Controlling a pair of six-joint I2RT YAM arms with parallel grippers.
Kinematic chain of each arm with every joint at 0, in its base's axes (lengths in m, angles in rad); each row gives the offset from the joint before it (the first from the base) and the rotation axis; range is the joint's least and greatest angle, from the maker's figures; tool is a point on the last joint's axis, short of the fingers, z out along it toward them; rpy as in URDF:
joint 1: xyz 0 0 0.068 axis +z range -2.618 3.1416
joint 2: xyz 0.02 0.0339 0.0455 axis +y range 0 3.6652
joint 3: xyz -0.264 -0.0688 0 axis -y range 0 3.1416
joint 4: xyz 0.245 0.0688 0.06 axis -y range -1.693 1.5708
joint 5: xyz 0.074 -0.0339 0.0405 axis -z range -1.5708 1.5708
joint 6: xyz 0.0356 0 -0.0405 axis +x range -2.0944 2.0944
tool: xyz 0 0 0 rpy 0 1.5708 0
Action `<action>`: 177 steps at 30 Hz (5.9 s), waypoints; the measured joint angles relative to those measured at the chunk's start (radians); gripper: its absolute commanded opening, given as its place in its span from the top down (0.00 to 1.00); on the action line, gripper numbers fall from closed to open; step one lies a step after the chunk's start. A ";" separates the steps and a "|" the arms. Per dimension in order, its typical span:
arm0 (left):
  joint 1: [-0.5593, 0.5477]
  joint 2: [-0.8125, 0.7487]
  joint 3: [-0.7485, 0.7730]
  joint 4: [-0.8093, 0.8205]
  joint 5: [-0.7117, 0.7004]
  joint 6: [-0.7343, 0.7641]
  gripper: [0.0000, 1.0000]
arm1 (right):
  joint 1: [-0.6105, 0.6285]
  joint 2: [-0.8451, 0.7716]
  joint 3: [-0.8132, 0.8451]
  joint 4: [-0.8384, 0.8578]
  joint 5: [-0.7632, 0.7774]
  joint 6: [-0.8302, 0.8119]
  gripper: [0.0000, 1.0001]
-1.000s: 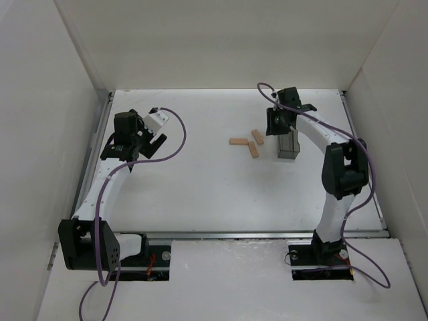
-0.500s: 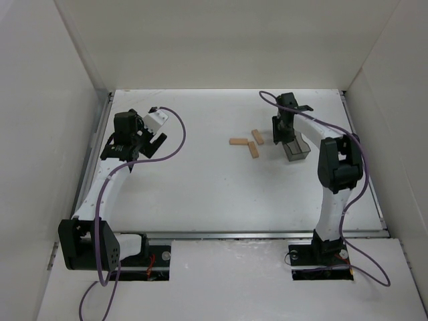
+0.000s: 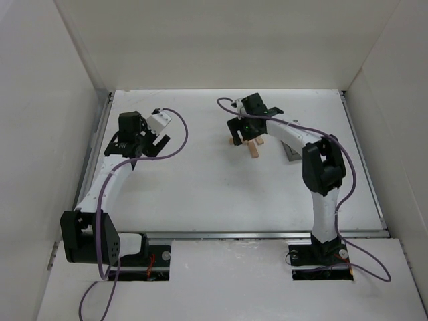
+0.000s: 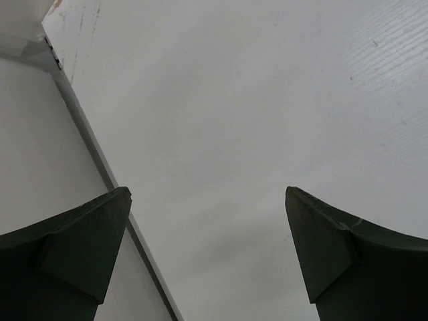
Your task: Build the wood block tower
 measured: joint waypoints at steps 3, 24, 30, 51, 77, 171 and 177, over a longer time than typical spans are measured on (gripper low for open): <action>-0.015 0.013 0.004 -0.002 0.003 -0.005 0.00 | -0.005 0.078 0.090 0.025 -0.007 -0.021 0.10; -0.036 0.013 0.013 0.058 -0.027 -0.038 0.00 | 0.013 0.252 0.214 -0.008 -0.037 -0.214 0.89; -0.063 0.013 0.022 0.076 -0.022 -0.041 0.07 | 0.027 0.246 0.209 -0.008 -0.044 -0.219 1.00; -0.106 0.059 0.149 0.332 1.023 -0.171 0.24 | 0.110 -0.489 -0.265 0.546 -0.379 -0.160 1.00; -0.154 0.147 0.217 0.297 1.123 -0.266 0.47 | 0.210 -0.499 -0.316 0.537 -0.391 -0.230 1.00; -0.395 0.537 0.404 -0.401 0.451 0.360 1.00 | 0.018 -0.661 -0.641 0.487 0.151 0.047 0.07; -0.399 0.594 0.450 -0.398 0.338 0.261 1.00 | 0.007 -0.693 -0.641 0.488 0.178 0.053 0.07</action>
